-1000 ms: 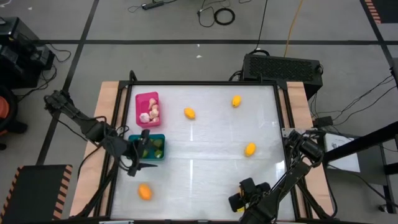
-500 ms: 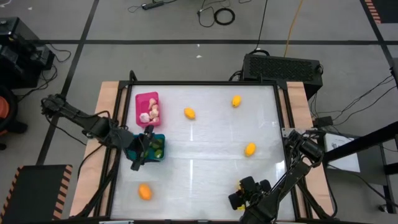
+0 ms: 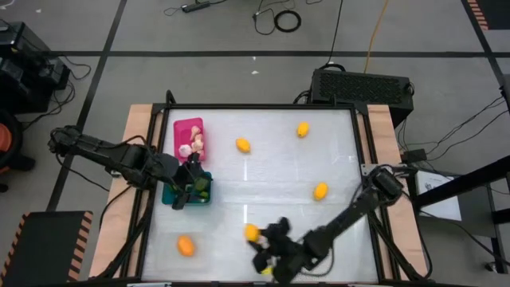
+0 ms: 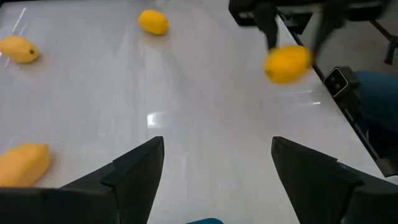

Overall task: Sort produce into baskets
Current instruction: Put the yellow lime into the transparent bin

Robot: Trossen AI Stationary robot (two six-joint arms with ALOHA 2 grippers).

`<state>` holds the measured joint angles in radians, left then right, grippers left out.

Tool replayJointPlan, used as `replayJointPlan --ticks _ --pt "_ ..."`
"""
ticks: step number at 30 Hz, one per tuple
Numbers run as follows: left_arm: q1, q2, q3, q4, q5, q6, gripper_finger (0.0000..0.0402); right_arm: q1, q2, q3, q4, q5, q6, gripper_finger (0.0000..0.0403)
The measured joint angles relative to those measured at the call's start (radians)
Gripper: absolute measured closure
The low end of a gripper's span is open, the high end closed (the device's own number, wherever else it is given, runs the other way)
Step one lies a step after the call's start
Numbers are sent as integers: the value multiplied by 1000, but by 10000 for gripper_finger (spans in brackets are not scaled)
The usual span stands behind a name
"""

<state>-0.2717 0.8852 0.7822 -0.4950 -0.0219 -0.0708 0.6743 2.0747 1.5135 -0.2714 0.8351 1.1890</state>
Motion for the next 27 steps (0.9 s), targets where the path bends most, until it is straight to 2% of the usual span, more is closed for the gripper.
replayJointPlan --ticks 2,5,8,11,17,23,27 --pt "4 0 0 0 3 0 98 -37 25 0 236 -34 -213 200" --pt "4 0 0 0 11 0 98 -81 74 0 563 -175 -457 200" --pt "3 0 0 -1 13 0 98 -112 133 0 824 -291 -581 200" --pt "3 0 0 -4 13 0 98 -132 198 17 954 -360 -642 200" --pt "3 0 0 -5 13 3 98 -158 326 187 867 -417 -701 200" --pt "4 0 0 1 13 8 98 -184 405 398 621 -446 -758 200" --pt "3 0 0 19 13 10 98 -195 435 489 536 -445 -779 200"
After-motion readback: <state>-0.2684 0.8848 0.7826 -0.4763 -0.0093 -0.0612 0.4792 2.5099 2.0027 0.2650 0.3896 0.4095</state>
